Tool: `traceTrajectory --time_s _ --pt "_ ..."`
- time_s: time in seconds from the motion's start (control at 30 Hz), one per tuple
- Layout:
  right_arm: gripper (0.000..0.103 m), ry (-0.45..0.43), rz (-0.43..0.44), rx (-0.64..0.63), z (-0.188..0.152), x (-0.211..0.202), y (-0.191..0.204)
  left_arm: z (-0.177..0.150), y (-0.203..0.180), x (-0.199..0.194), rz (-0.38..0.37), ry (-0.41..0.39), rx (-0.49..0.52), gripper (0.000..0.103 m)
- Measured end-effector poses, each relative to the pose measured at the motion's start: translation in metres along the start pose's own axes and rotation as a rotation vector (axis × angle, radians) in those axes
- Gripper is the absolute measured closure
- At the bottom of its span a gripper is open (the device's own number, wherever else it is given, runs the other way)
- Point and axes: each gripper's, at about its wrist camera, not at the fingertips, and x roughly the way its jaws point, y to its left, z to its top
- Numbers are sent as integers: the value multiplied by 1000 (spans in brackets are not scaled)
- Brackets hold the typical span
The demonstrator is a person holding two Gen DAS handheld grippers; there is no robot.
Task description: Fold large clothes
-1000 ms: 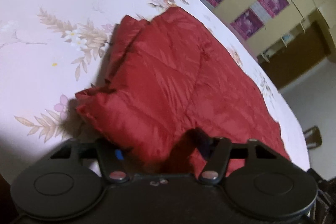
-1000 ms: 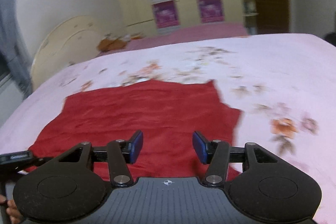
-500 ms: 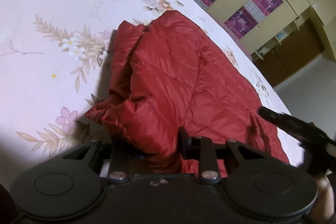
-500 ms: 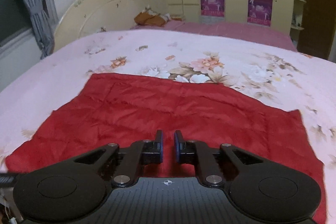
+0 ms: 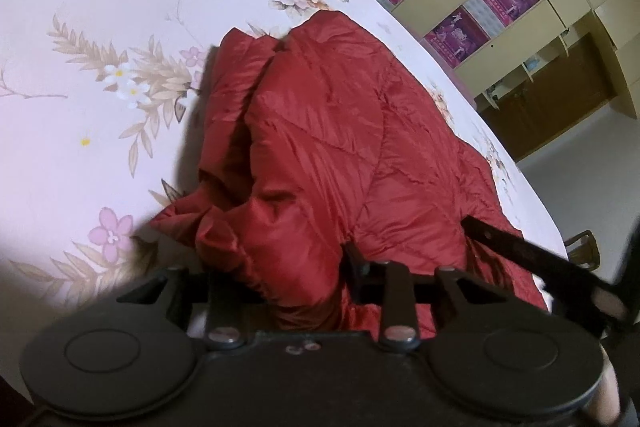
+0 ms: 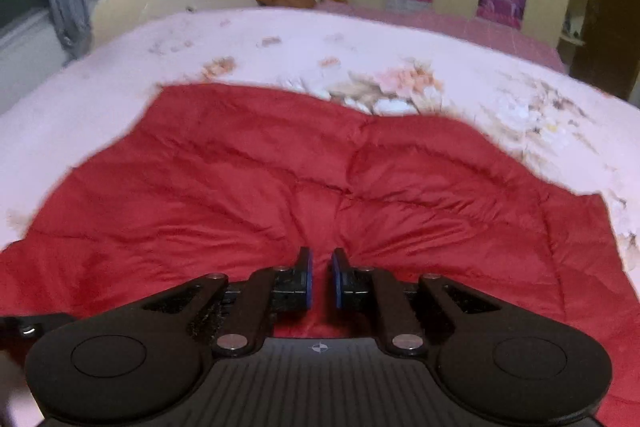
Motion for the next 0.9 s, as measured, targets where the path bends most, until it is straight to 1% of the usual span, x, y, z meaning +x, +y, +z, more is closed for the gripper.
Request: traceTrajectory --time_s 0.07,0.17,0.27,0.43,0.5,0.63,0.8,0.9 --pt "92 8 18 -8 -7 -17 8 1 -2 -1 0 -2 5 73" --pt "92 31 33 -15 -21 -27 15 1 -6 -4 -1 -11 27 75" --pt "92 67 19 -38 -35 -16 20 2 -12 -9 -7 -34 79 79" --pt "92 81 12 -52 -37 -4 24 9 -31 -23 -36 -88 206 81" --pt "92 85 15 -50 -37 -3 24 11 -44 -28 -51 -105 266 81" --pt "93 81 53 25 -37 -2 13 17 -73 -34 -84 -125 379 81" --pt "93 70 77 57 -37 -4 7 13 -117 -30 -129 -129 513 81" --pt "92 80 93 93 -30 -14 -2 6 -145 -29 -148 -135 595 81"
